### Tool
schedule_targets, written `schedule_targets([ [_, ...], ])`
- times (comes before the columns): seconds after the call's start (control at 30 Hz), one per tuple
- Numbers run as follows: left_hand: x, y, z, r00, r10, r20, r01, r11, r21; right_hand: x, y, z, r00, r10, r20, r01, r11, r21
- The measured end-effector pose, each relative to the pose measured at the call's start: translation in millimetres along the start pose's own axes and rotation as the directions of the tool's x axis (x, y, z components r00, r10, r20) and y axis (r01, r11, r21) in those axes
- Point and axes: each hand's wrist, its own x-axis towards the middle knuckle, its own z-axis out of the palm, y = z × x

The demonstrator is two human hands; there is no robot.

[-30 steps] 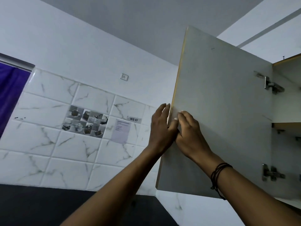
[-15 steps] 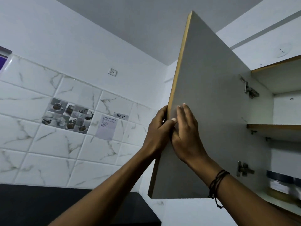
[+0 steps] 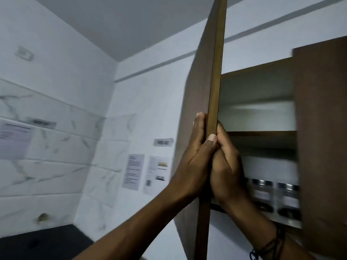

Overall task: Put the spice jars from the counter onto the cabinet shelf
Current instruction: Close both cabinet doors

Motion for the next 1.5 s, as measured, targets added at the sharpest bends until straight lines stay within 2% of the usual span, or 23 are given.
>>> schedule_targets([
  [0.17, 16, -35, 93, 0.996, 0.035, 0.078, -0.040, 0.997, 0.060, -1, -5, -90, 0.982, 0.145, -0.119, -0.161, 0.976, -0.149],
  [0.3, 31, -69, 155, 0.995, 0.081, 0.058, -0.089, 0.983, 0.158, 0, 2, -145, 0.955, 0.214, -0.207, -0.291, 0.818, -0.497],
  [0.5, 43, -108, 203, 0.986, 0.131, 0.102, -0.152, 0.957, 0.248, 7, 19, -190, 0.970, 0.218, -0.111, -0.226, 0.627, -0.746],
  [0.77, 53, -137, 227, 0.964, 0.130, 0.231, -0.178, 0.963, 0.202, 12, 61, -228, 0.955, 0.282, -0.093, -0.230, 0.508, -0.830],
  [0.83, 56, -145, 232, 0.960, 0.133, 0.246, -0.186, 0.961, 0.205, 11, 68, -234, 0.962, 0.265, -0.061, -0.182, 0.462, -0.868],
  [0.97, 61, -158, 239, 0.952, 0.155, 0.262, -0.214, 0.953, 0.216, 7, 82, -242, 0.987, 0.163, 0.015, -0.012, 0.165, -0.986],
  [1.03, 62, -166, 242, 0.945, 0.169, 0.281, -0.239, 0.942, 0.237, 3, 86, -246, 0.991, 0.133, 0.033, 0.024, 0.069, -0.997],
  [1.13, 64, -179, 244, 0.931, 0.193, 0.309, -0.279, 0.923, 0.264, 0, 96, -252, 0.984, 0.172, 0.048, 0.053, -0.027, -0.998],
  [1.27, 65, -196, 250, 0.914, 0.208, 0.348, -0.345, 0.850, 0.397, -8, 116, -266, 0.962, 0.266, 0.061, 0.094, -0.113, -0.989],
  [1.4, 64, -207, 255, 0.913, 0.269, 0.306, -0.397, 0.755, 0.522, -13, 129, -280, 0.958, 0.277, 0.074, 0.132, -0.197, -0.971],
  [1.5, 61, -208, 258, 0.912, 0.314, 0.264, -0.410, 0.716, 0.564, -15, 133, -286, 0.959, 0.278, 0.059, 0.122, -0.213, -0.970],
])
